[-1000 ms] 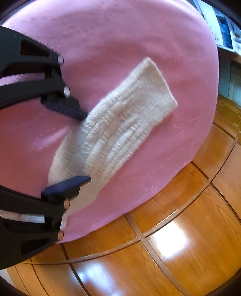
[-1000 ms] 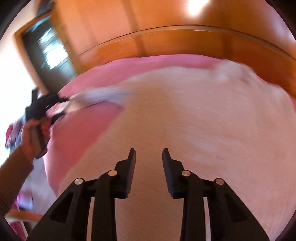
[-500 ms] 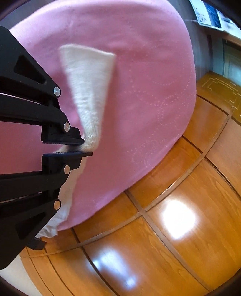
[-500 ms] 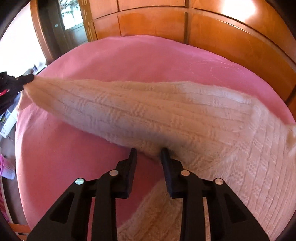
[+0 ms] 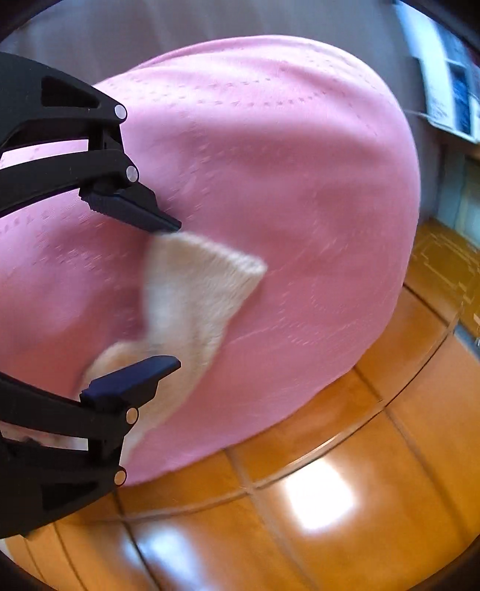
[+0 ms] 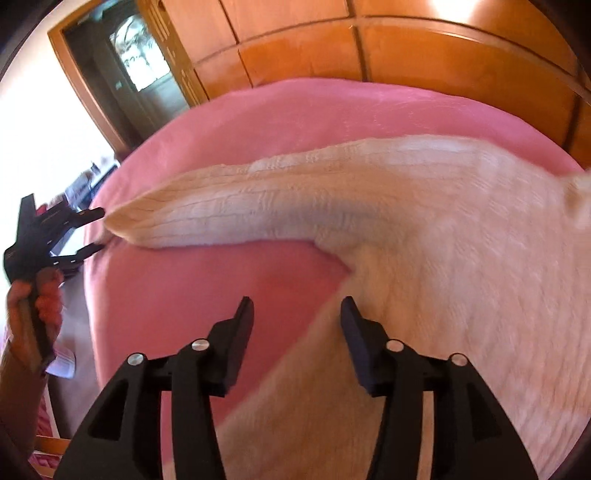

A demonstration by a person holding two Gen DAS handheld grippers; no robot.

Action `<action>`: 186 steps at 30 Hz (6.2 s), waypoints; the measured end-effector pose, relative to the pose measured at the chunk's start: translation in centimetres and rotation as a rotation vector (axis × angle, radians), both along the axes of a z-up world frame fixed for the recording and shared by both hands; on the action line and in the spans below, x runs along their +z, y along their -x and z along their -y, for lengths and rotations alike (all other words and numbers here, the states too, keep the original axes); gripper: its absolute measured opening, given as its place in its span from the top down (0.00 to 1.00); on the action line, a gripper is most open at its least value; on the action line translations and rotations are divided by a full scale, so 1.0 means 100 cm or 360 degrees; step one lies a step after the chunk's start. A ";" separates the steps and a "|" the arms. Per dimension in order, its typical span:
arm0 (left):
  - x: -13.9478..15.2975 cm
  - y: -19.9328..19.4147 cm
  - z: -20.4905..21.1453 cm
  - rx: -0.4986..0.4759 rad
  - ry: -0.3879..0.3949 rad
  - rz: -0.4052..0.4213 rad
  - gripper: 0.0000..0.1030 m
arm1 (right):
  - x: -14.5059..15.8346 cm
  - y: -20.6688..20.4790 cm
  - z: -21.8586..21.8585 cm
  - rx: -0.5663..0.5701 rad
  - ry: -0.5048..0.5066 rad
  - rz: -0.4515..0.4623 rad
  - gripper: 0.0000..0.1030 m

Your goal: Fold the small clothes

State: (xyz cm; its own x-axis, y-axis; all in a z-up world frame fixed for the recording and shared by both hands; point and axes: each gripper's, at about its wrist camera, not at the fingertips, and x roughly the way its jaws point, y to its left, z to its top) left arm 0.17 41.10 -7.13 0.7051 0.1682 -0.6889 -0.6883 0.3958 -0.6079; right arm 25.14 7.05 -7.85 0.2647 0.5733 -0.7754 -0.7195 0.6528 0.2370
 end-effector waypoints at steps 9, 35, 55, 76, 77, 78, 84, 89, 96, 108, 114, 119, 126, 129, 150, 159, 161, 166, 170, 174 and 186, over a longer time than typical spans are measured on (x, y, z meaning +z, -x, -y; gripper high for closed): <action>-0.009 -0.034 -0.030 -0.0078 -0.0013 -0.0063 0.74 | 0.004 0.040 0.074 -0.0225 -0.0078 -0.0001 0.42; 0.060 -0.120 0.020 -0.0070 -0.0851 -0.0557 0.55 | 0.000 0.086 0.208 -0.0669 -0.0131 0.0048 0.38; -0.004 -0.072 -0.025 -0.0070 -0.0199 -0.0312 0.70 | -0.018 0.097 0.199 -0.0588 -0.0135 0.0203 0.14; 0.066 -0.191 0.314 -0.1322 -0.0340 0.0300 0.95 | -0.010 0.087 0.217 -0.0664 -0.0302 0.0047 0.17; 0.057 -0.196 0.329 -0.1372 -0.0331 0.0272 0.94 | -0.009 0.086 0.221 -0.0680 -0.0320 0.0040 0.18; 0.049 -0.199 0.342 -0.1412 -0.0326 0.0248 0.94 | -0.009 0.086 0.224 -0.0690 -0.0330 0.0037 0.18; 0.029 -0.187 0.360 -0.1445 -0.0444 0.0155 0.53 | -0.005 0.085 0.238 -0.0733 -0.0400 0.0000 0.21; 0.017 -0.145 0.346 -0.1387 -0.0578 0.0131 0.53 | -0.001 0.064 0.238 -0.0728 -0.0477 -0.0101 0.41; -0.013 -0.120 0.350 -0.1396 -0.0618 0.0061 0.53 | 0.003 -0.006 0.184 -0.0636 -0.0498 -0.0245 0.48; -0.023 -0.115 0.351 -0.1386 -0.0670 0.0116 0.52 | 0.092 -0.037 0.170 -0.0590 -0.0573 0.0089 0.94; -0.023 -0.115 0.354 -0.1395 -0.0691 0.0096 0.49 | 0.130 -0.049 0.253 -0.0878 -0.0591 0.0272 0.94; -0.023 -0.114 0.356 -0.1398 -0.0699 0.0083 0.49 | 0.086 -0.082 0.319 -0.1227 -0.0461 0.0141 0.94; -0.008 -0.118 0.348 -0.1412 -0.0549 0.0031 0.49 | 0.034 -0.104 0.364 -0.1447 -0.0351 -0.0025 0.94; 0.005 -0.124 0.335 -0.1374 -0.0459 0.0060 0.49 | 0.022 -0.111 0.376 -0.1473 -0.0313 -0.0059 0.94; 0.000 -0.261 0.323 -0.1363 -0.0687 -0.0186 0.65 | 0.005 -0.111 0.366 -0.1375 -0.0257 -0.0108 0.73; 0.023 -0.254 0.344 -0.1335 -0.0880 -0.0111 0.55 | 0.038 -0.073 0.332 -0.1212 -0.0204 0.0112 0.53; 0.005 -0.266 0.348 -0.1369 -0.0891 -0.0258 0.55 | 0.028 -0.070 0.319 -0.1158 -0.0139 0.0101 0.44; 0.002 -0.267 0.354 -0.1346 -0.0937 -0.0332 0.53 | -0.008 -0.062 0.311 -0.1140 -0.0061 0.0114 0.30; 0.020 -0.241 0.360 -0.1299 -0.0931 -0.0226 0.42 | -0.010 -0.059 0.312 -0.1101 -0.0123 0.0094 0.09; 0.033 -0.211 0.369 -0.1271 -0.0944 -0.0153 0.42 | -0.012 -0.058 0.304 -0.1061 -0.0063 0.0094 0.02; 0.027 -0.157 0.390 -0.1310 -0.0996 -0.0129 0.34 | -0.013 -0.060 0.285 -0.1065 0.0079 0.0111 0.02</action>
